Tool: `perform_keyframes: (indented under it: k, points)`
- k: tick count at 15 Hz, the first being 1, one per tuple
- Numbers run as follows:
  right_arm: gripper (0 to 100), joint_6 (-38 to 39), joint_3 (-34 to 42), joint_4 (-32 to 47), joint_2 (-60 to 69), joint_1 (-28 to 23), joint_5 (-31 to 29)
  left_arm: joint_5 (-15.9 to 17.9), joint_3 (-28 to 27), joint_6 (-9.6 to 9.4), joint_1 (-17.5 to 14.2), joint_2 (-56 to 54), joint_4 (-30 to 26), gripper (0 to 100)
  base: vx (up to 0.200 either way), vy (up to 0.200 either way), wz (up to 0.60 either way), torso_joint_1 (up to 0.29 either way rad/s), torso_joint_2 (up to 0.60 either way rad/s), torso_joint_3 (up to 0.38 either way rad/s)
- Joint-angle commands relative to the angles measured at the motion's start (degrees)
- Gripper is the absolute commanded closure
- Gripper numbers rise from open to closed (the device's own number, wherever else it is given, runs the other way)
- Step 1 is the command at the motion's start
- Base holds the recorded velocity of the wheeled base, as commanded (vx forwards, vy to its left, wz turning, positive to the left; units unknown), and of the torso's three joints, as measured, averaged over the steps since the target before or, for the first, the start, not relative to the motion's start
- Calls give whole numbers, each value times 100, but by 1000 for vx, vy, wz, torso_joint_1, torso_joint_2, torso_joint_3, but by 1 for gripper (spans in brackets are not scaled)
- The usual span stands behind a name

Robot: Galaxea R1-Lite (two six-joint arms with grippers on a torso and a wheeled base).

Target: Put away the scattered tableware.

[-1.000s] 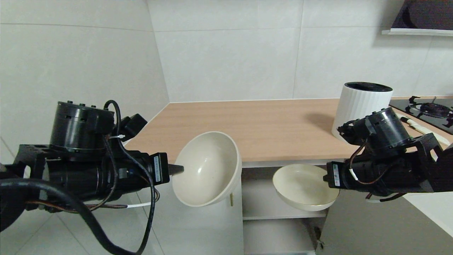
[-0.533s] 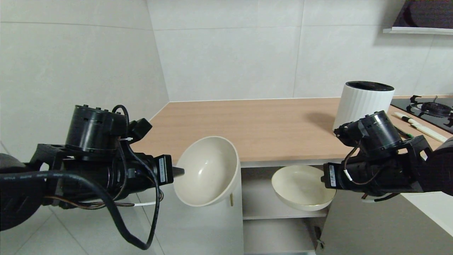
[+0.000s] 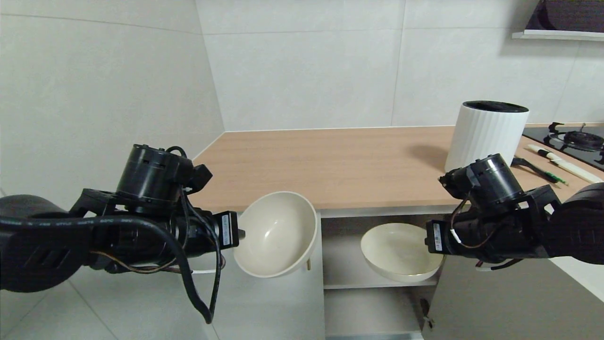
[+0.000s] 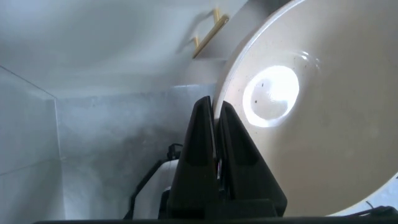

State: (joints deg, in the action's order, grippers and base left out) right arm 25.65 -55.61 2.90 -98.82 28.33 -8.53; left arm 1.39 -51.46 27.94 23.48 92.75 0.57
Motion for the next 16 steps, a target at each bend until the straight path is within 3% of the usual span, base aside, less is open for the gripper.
perform_keyframes:
  k: [1, 16]
  points:
    - [100, 2, 7, 0, -32, -3, 1, 2, -5, 1, 8, 33, 4, 100, 0, 0, 0, -173, 442, 266]
    - [100, 2, 7, -193, -261, -21, -8, 2, 4, 1, 8, 51, 13, 100, 0, 0, 0, -147, 450, 296]
